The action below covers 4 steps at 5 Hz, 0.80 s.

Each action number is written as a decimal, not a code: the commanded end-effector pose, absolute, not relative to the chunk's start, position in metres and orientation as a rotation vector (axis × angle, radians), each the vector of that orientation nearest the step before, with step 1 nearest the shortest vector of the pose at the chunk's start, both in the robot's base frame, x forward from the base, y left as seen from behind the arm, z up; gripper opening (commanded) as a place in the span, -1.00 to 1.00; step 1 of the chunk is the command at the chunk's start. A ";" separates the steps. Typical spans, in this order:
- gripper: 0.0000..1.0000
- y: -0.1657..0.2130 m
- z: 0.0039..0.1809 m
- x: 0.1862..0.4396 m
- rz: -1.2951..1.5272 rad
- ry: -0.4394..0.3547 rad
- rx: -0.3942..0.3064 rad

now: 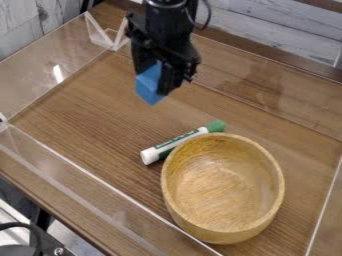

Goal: Remove the blue block from inside the brown bowl and put it on the table

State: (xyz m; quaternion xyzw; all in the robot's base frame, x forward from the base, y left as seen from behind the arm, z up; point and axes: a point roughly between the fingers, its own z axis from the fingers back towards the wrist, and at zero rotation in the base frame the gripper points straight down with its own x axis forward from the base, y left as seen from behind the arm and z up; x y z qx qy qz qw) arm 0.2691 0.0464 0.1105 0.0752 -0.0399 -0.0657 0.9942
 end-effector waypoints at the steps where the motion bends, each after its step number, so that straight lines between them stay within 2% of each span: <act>1: -1.00 0.054 0.110 0.278 -0.107 -0.126 0.157; 4: -1.00 0.068 0.079 0.291 -0.116 -0.151 0.146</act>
